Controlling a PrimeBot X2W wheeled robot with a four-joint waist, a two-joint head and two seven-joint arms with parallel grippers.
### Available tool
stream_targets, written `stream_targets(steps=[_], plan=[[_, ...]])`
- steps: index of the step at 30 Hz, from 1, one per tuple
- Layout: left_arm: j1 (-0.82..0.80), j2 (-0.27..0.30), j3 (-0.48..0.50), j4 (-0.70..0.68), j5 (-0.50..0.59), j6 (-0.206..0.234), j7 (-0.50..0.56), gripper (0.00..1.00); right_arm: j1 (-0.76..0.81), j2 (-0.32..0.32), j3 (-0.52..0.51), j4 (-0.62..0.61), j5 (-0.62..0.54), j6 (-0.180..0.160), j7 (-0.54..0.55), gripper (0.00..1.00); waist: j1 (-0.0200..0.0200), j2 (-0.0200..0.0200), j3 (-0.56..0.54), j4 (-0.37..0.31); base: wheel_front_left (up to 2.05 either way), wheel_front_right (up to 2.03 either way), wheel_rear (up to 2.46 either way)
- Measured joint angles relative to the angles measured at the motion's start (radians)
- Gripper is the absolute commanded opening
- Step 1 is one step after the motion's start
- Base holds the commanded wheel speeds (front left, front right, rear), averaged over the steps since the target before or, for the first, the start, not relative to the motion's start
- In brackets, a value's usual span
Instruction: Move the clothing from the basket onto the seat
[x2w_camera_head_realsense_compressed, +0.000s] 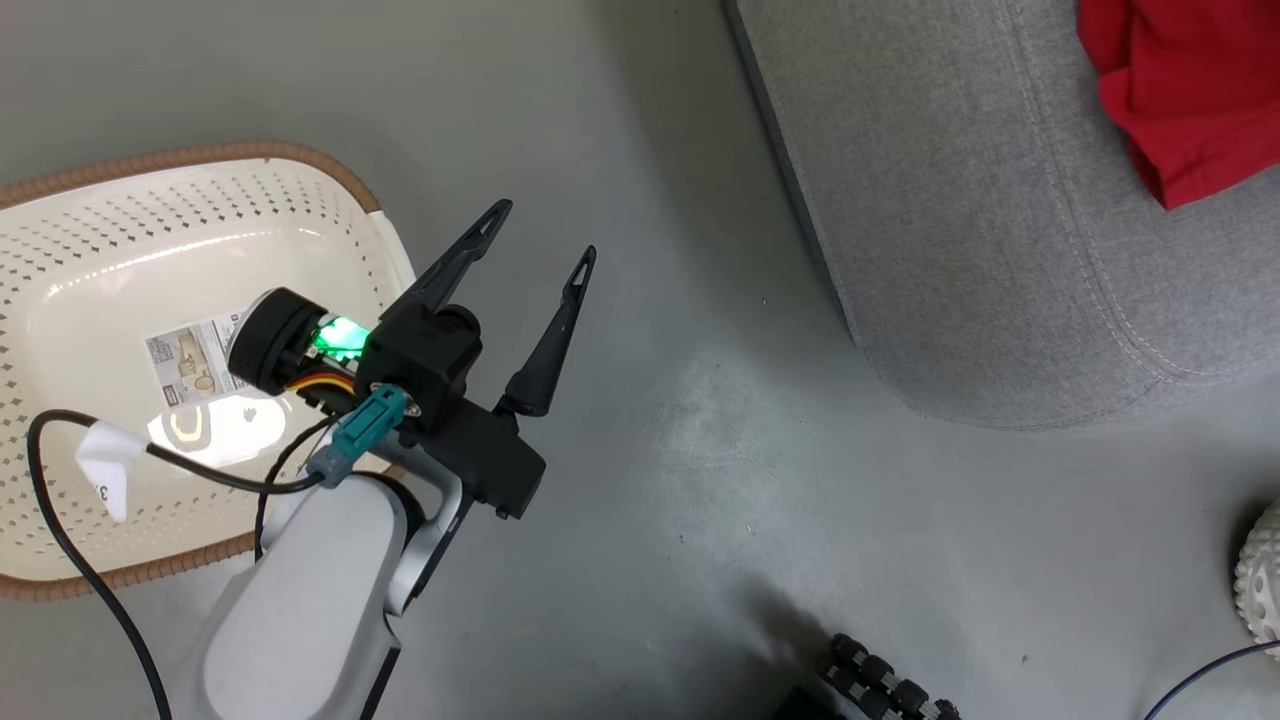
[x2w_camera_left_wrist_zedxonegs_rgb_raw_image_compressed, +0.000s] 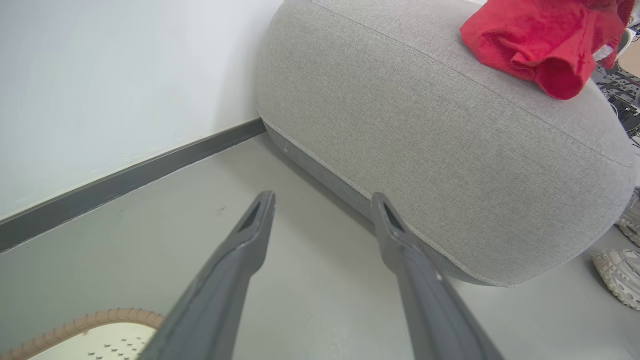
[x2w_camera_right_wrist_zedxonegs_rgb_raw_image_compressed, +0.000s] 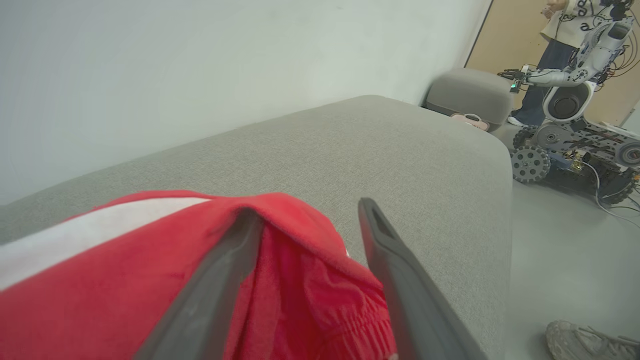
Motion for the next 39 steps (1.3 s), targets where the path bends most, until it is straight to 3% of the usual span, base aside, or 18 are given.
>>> stream_targets(steps=[14,19,27,39], plan=[[0.001,-0.018,-0.004,0.031,-0.005,0.000,-0.027,1.00,0.058,0.022,0.023,-0.030,-0.030,0.002,0.000,1.00,0.0000,-0.0002,-0.051,-0.002,0.00,0.00,0.00],[0.002,-0.025,-0.001,0.054,-0.015,0.000,-0.046,1.00,0.105,0.068,0.034,-0.068,-0.060,0.000,0.000,1.00,0.0000,-0.0002,-0.083,0.000,0.00,0.00,0.00],[0.005,-0.047,-0.001,0.080,-0.019,0.005,-0.073,1.00,0.118,0.063,0.039,-0.095,-0.076,0.000,0.000,1.00,0.0000,-0.0002,-0.124,0.008,0.00,0.00,0.00],[0.007,-0.081,0.001,0.128,-0.035,0.009,-0.112,1.00,0.150,0.063,0.060,-0.145,-0.099,0.031,0.000,1.00,-0.0001,-0.0002,-0.199,0.041,0.00,0.00,0.00]])
